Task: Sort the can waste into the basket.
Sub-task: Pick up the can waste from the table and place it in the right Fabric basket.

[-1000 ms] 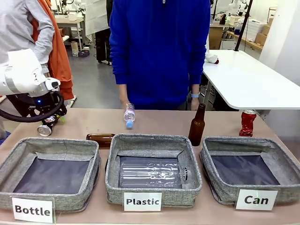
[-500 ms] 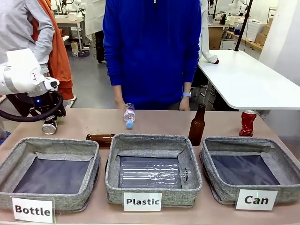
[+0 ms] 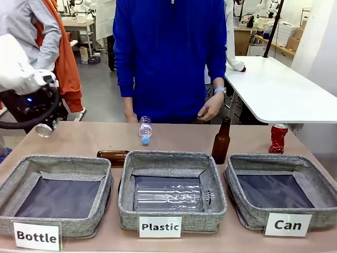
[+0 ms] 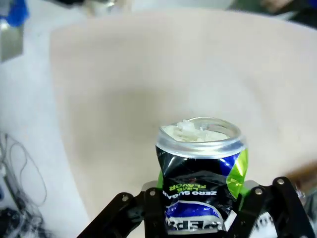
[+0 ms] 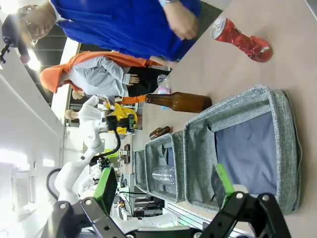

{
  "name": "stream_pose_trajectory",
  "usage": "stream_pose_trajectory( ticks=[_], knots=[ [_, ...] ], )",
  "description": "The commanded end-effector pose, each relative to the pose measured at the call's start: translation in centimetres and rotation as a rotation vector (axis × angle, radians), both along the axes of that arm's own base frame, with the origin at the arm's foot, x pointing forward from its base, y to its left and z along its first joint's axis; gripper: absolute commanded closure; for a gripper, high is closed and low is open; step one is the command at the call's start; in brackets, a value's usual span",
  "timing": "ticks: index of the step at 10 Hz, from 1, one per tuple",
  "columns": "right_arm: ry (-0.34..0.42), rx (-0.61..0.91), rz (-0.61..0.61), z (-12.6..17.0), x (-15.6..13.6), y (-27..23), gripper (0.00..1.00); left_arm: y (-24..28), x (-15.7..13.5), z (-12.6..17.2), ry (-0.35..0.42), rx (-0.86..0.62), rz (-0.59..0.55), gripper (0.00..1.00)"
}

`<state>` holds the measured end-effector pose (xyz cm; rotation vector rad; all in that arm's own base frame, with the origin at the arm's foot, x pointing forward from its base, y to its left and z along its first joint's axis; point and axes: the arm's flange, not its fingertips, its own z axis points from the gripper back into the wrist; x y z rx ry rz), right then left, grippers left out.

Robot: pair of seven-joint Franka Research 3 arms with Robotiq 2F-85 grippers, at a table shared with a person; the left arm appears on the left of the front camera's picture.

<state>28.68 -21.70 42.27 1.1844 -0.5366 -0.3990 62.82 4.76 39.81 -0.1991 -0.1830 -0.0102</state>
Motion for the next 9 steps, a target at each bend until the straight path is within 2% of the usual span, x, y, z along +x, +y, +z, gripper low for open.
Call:
stream_pose_trajectory(
  ticks=[1,2,3,4,5,6,7,9],
  knots=[
    [-0.017,0.007,-0.001,0.3,0.2,-0.2,0.0,2.4,-9.4,5.6,-0.037,-0.181,-0.284,1.0],
    [-0.017,0.007,-0.001,0.3,0.2,-0.2,0.0,3.2,-14.8,7.8,-0.108,-0.231,-0.445,1.0],
    [-0.017,0.007,-0.001,0.3,0.2,-0.2,0.0,3.2,-19.3,8.3,-0.161,-0.245,-0.59,1.0],
    [-0.017,0.007,-0.001,0.3,0.2,-0.2,0.0,3.0,-22.6,7.8,-0.187,-0.198,-0.679,1.0],
    [-0.017,0.007,-0.001,0.3,0.2,-0.2,0.0,2.8,-23.6,7.2,-0.212,-0.19,-0.699,1.0],
    [-0.017,0.007,-0.001,0.3,0.2,-0.2,0.0,2.8,-22.2,6.9,-0.188,-0.188,-0.677,1.0],
    [-0.017,0.007,-0.001,0.3,0.2,-0.2,0.0,2.0,-22.8,8.6,-0.198,-0.222,-0.651,1.0],
    [-0.017,0.007,-0.001,0.3,0.2,-0.2,0.0,2.0,-22.8,8.6,-0.198,-0.222,-0.651,1.0]
  ],
)
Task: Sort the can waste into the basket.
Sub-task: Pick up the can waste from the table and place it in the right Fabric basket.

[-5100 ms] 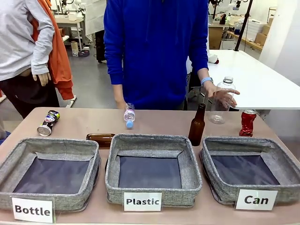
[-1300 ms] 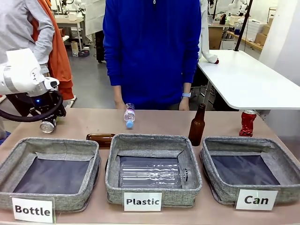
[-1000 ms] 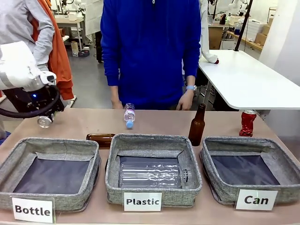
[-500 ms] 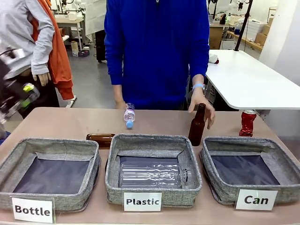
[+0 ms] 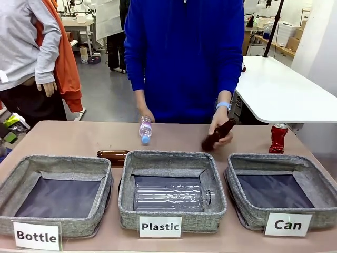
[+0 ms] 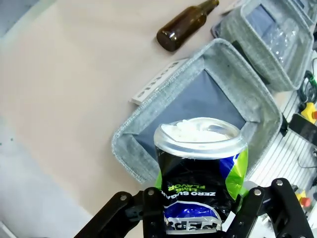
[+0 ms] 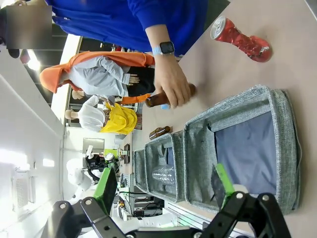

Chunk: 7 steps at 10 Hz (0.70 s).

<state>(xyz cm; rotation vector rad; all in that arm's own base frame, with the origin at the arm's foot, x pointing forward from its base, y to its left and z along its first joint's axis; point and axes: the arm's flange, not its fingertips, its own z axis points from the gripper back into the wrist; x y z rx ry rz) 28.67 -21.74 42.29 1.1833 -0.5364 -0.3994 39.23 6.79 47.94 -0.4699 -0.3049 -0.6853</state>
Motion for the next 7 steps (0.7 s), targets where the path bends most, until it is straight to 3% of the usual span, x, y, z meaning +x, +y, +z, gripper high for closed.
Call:
stream_pose_trajectory(
  ticks=[1,2,3,4,5,7],
  knots=[
    [-0.018,0.008,-0.001,0.3,0.2,-0.1,0.0,0.0,0.8,0.5,0.002,-0.007,0.024,1.0],
    [-0.018,0.008,-0.001,0.3,0.2,-0.1,0.0,0.0,0.8,0.5,0.002,-0.007,0.024,1.0],
    [-0.018,0.008,-0.001,0.3,0.2,-0.1,0.0,-0.2,0.4,0.3,0.002,0.001,0.007,0.63],
    [-0.018,0.008,-0.001,0.3,0.2,-0.1,0.0,-2.2,1.0,1.4,-0.122,-0.121,-0.033,0.63],
    [-0.018,0.008,-0.001,0.3,0.2,-0.1,0.0,-6.2,0.9,4.4,-0.183,-0.08,-0.046,0.63],
    [-0.018,0.008,-0.001,0.3,0.2,-0.1,0.0,-16.6,0.3,9.0,-0.323,-0.069,-0.188,0.63]
  ],
)
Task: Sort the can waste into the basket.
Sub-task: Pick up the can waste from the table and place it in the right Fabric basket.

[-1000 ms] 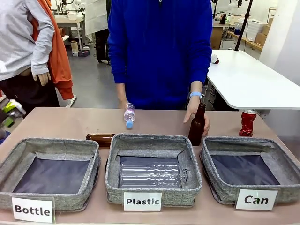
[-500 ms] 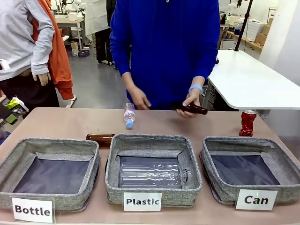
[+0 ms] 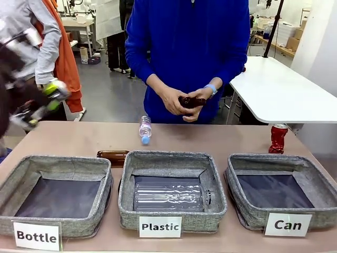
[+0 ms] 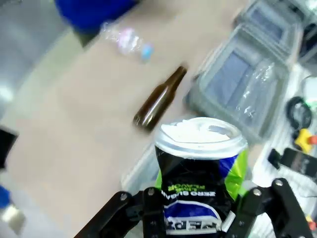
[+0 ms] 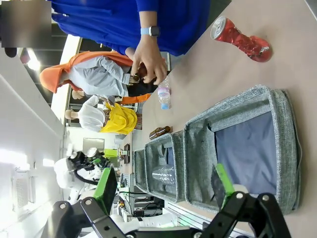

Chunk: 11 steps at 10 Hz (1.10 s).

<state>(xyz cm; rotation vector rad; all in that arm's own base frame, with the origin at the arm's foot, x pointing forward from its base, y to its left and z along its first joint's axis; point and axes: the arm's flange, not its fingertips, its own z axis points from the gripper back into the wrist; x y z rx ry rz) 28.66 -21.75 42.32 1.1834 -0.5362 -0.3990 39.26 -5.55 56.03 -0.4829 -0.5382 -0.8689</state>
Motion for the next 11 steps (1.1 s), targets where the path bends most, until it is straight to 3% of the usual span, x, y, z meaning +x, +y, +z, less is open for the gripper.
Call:
stream_pose_trajectory(
  ticks=[1,3,6,8,9,11],
  knots=[
    [-0.018,0.008,-0.001,0.3,0.2,-0.1,0.0,-9.0,0.0,1.9,-0.123,0.021,-0.123,0.63],
    [-0.018,0.008,-0.001,0.3,0.2,-0.1,0.0,-18.7,-0.8,3.9,-0.205,0.028,-0.264,0.63],
    [-0.018,0.008,-0.001,0.3,0.2,-0.1,0.0,-40.6,-5.5,6.6,-0.384,0.005,-0.668,0.63],
    [-0.018,0.008,-0.001,0.3,0.2,-0.1,0.0,-52.4,-9.2,5.1,-0.436,0.017,-0.828,0.63],
    [-0.018,0.008,-0.001,0.3,0.2,-0.1,0.0,-57.0,-10.1,3.5,-0.454,-0.021,-0.853,0.63],
    [-0.018,0.008,-0.001,0.3,0.2,-0.1,0.0,-61.1,-10.3,0.1,-0.548,-0.026,-0.848,0.63]
  ],
)
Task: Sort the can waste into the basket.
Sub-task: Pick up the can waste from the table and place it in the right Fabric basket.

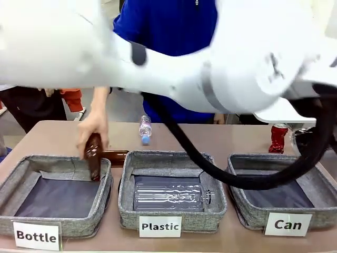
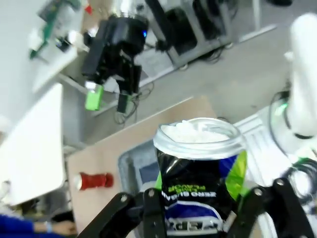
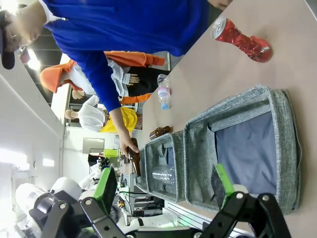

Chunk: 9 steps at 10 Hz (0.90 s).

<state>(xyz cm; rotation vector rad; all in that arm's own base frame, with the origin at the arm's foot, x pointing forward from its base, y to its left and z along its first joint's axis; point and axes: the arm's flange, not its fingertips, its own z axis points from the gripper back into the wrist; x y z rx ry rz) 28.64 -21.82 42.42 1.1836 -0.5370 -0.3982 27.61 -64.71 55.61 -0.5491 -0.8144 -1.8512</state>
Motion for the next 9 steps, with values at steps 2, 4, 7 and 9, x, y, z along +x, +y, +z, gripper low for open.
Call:
stream_pose_trajectory(
  ticks=[2,4,7,9],
  knots=[
    [-0.017,0.008,-0.002,0.2,0.2,-0.1,0.0,-3.2,1.9,-2.2,-0.093,0.007,0.081,0.63],
    [-0.017,0.008,-0.002,0.2,0.2,-0.1,0.0,-4.0,2.5,-4.6,-0.064,0.087,0.112,0.63],
    [-0.017,0.008,-0.002,0.2,0.2,-0.1,0.0,-3.6,3.7,-7.0,-0.03,0.181,0.149,0.63],
    [0.011,-0.057,-0.031,1.0,-1.0,-5.1,0.0,-3.4,3.8,-7.7,-0.025,0.187,0.132,0.63]
  ],
)
